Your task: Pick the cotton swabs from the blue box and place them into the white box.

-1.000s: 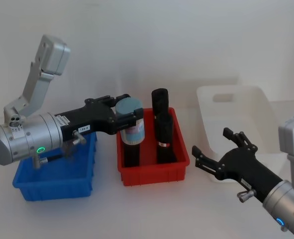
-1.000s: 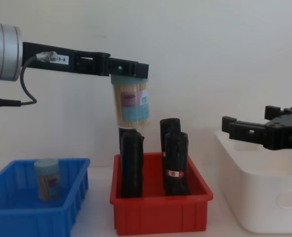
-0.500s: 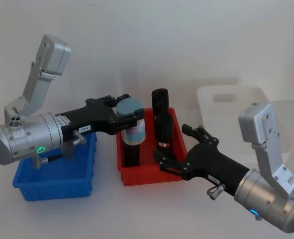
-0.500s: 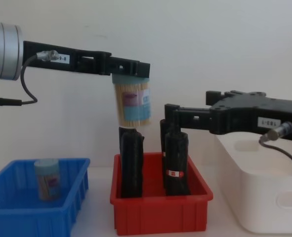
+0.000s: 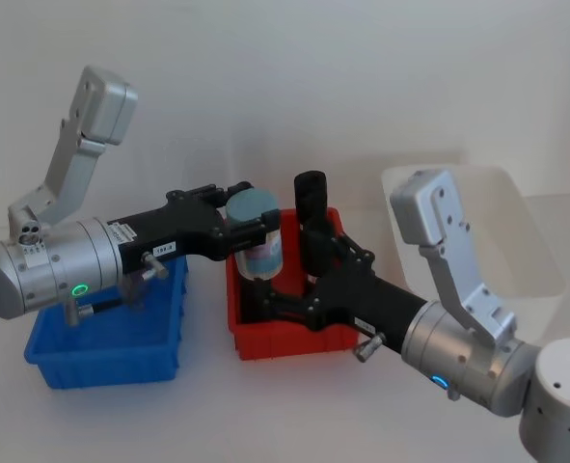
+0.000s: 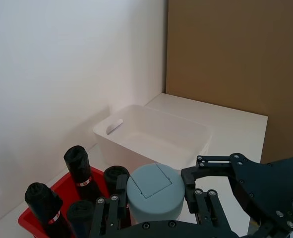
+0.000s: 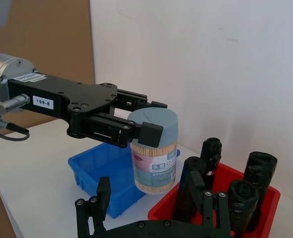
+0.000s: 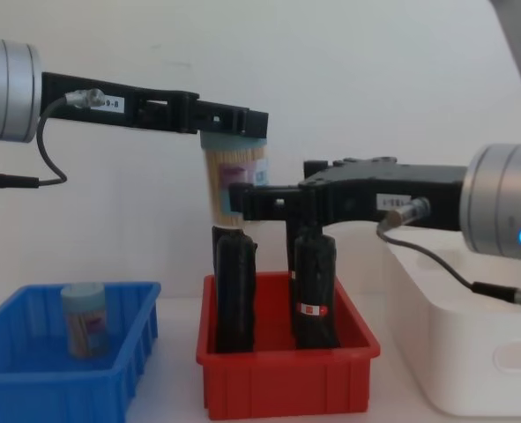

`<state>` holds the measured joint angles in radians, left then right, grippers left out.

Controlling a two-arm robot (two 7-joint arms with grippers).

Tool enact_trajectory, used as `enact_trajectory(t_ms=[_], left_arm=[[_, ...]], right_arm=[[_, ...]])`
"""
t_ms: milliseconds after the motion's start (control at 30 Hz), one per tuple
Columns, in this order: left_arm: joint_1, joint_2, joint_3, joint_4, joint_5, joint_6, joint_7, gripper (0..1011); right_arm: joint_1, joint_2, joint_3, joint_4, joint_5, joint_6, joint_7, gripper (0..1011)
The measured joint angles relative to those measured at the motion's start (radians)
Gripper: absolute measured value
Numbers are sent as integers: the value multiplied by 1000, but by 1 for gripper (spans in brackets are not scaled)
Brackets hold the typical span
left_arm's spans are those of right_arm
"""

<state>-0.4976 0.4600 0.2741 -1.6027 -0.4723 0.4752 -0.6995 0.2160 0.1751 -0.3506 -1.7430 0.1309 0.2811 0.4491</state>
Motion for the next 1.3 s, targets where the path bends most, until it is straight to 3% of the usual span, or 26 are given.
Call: enact_trajectory(t_ms=[300,700,967,1167,1300], left_arm=[[0,0,0,0,0,0,-1,670],[0,0,0,0,0,0,-1,670],[0,0,0,0,0,0,-1,670],[0,0,-1,0,0,0,0,670],[0,0,0,0,0,0,0,704]], right_arm=[[51,-46,-15,58,-30,36,-35,1001],[113,-93,-32,142,-57,48,-30,1000],[145,-113,-41,190,-72,43,-6,850],[164,-123,-45,217,-85,30,11,657],[170,-126,-52,223,-89,22,19,648]])
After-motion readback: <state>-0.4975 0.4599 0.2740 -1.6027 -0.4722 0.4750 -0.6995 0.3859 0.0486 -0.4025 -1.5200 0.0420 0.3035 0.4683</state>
